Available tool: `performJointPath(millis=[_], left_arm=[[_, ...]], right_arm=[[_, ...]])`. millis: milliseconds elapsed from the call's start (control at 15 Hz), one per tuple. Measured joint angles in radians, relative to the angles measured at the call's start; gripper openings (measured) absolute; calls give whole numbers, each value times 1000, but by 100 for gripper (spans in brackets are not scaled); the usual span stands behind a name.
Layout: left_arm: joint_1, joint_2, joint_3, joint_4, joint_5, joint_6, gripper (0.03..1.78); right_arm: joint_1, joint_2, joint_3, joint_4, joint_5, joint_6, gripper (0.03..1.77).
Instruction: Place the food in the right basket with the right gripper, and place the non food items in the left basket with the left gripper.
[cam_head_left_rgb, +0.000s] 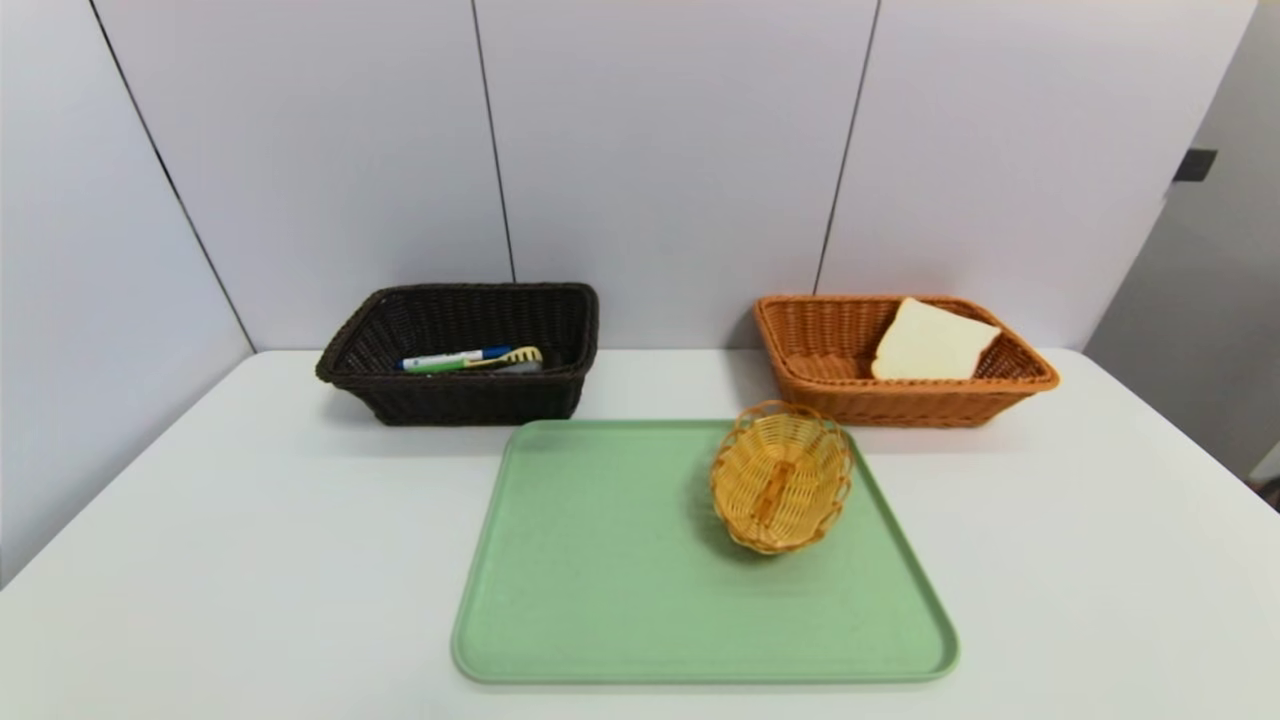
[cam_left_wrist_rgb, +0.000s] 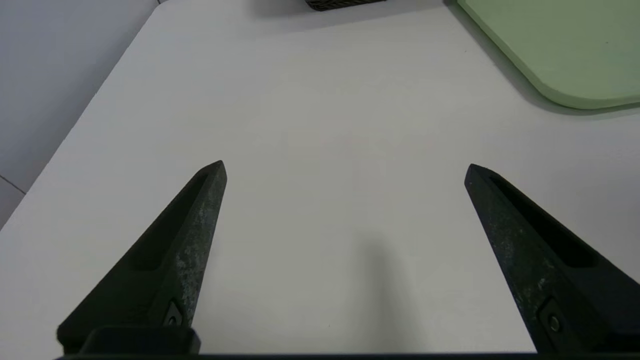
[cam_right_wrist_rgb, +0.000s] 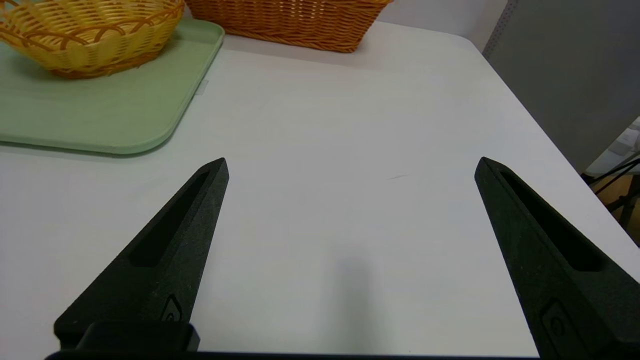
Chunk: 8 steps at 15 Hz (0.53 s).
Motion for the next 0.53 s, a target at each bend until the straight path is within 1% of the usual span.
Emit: performJointPath(millis=[67,200,333,400,533], left_arm=[[0,0,1,-1,5,-23,169],[0,0,18,-36,14,-27,169],[0,0,40,-147,17,-28,169],[0,0,46,-164,23,-30,169],[0,0,49,-156,37,-34,169]], right_arm=[[0,-1,0,0,0,0,170],[0,-3,0,0,-1,0,170],[0,-4,5,-14,-1,-4,170],[0,-4,10,-24,1,-11,170],[0,-4,21,-63,1,-10,170]])
